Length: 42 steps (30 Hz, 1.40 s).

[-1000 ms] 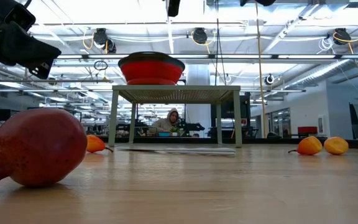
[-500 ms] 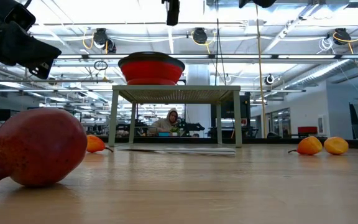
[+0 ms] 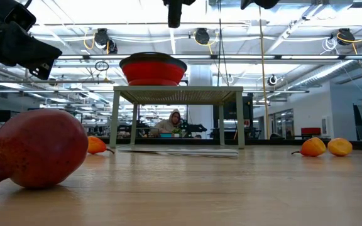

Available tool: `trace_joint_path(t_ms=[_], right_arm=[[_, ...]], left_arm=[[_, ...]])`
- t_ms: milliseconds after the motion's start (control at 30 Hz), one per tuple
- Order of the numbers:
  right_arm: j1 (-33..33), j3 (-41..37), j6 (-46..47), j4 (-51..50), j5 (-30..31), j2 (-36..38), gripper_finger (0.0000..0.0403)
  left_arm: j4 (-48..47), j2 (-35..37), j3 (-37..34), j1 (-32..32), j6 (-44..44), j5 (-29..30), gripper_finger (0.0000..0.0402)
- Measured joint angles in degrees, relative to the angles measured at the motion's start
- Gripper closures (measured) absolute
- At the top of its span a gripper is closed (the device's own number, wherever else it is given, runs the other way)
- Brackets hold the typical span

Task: Pick & Place Fruit
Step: Put the tangerine into the red strainer bowl

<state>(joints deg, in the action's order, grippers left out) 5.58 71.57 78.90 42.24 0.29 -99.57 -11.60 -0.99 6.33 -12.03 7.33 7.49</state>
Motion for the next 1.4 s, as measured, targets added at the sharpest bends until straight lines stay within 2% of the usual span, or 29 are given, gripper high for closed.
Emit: trace_joint_path(t_ms=[333, 533, 767, 1033, 1400], right_arm=[[-0.02, 0.0, 0.51, -0.46, -0.46, 0.0, 0.0245], [-0.07, 0.0, -8.82, -0.44, -9.43, 0.0, 0.0245], [-0.04, -0.02, -19.24, 0.71, -15.92, 0.0, 0.0245], [-0.04, -0.07, -25.93, 12.45, -24.74, 0.07, 0.0245], [-0.02, -0.13, -22.79, 29.32, -37.53, 0.09, 0.0245]], left_arm=[[0.01, 0.0, 0.0, 0.0, 0.31, 0.02, 0.038], [0.02, 0.0, 0.0, 0.0, 0.35, 0.02, 0.038], [0.01, -0.02, 0.01, 0.0, 0.83, 0.04, 0.038], [0.3, -0.02, 0.02, 0.0, 3.6, 0.05, 0.038], [4.23, -0.02, 0.04, 0.01, 5.68, 1.38, 0.038]])
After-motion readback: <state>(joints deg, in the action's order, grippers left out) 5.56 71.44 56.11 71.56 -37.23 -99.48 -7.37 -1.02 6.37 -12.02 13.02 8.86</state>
